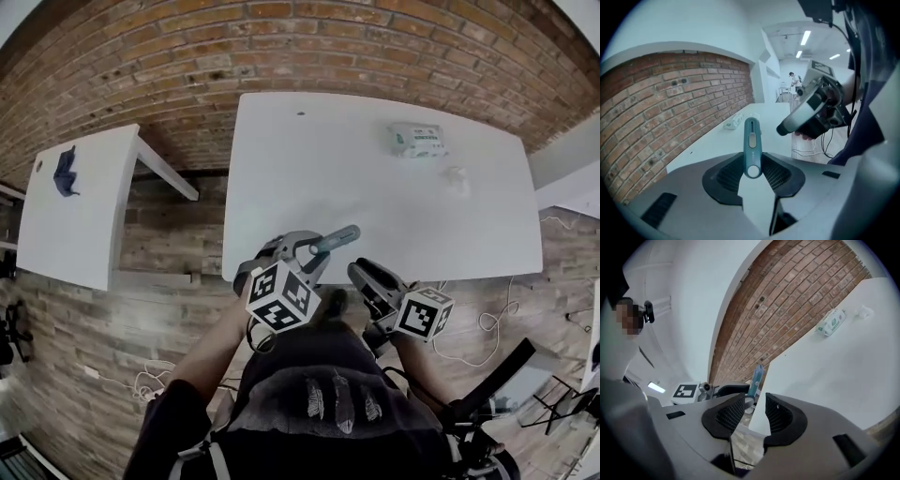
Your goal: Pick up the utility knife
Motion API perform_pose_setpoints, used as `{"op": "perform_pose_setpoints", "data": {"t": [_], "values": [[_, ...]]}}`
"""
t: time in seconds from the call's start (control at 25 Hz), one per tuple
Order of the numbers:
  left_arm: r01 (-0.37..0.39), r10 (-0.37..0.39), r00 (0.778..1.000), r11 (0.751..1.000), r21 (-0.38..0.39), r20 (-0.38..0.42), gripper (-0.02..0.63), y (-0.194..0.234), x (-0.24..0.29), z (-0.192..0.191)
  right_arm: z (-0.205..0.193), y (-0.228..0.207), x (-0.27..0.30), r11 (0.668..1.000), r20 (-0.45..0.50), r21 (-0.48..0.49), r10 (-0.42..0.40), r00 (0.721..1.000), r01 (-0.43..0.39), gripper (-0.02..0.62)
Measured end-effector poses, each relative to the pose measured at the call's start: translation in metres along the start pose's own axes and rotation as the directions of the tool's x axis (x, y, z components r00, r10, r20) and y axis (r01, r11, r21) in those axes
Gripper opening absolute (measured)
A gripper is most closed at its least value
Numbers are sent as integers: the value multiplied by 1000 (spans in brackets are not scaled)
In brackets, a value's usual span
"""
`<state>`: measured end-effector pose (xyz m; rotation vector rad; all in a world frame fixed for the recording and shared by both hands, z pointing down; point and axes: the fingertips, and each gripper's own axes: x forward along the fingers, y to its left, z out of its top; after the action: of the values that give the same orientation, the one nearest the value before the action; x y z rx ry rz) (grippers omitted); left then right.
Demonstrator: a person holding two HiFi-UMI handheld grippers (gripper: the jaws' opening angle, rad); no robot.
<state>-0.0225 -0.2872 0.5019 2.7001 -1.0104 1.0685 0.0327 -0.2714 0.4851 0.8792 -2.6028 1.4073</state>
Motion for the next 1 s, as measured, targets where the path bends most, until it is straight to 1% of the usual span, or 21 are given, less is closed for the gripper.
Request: {"op": "perform_pose_setpoints", "data": {"t": [0.08,0.28,0.4,0.56,0.72,0.84,1.0], "values": [[-6,6,999,1000,-2,35,123,-3,-20,3,2,18,11,1000,32,-1,11,999,-11,120],[-47,47,994,999,3,98,123,-4,-51,10,7,55,27,998,55,-51,40,998,-37,141],[-62,60,990,998,10,125,123,-8,-66,9,4,70,33,997,75,-67,30,997,-25,141],[-73,67,986,997,35,154,123,-15,-84,10,0,79,35,998,105,-69,15,994,-8,141],[-90,79,982,994,55,174,123,-18,-97,11,0,91,34,996,122,-87,37,992,-27,138],[-93,78,982,993,78,174,123,-21,-103,10,-1,98,31,997,142,-63,53,988,-44,106],[-84,64,978,992,92,200,121,-24,-105,14,3,99,23,998,184,-38,57,981,-51,95]]}}
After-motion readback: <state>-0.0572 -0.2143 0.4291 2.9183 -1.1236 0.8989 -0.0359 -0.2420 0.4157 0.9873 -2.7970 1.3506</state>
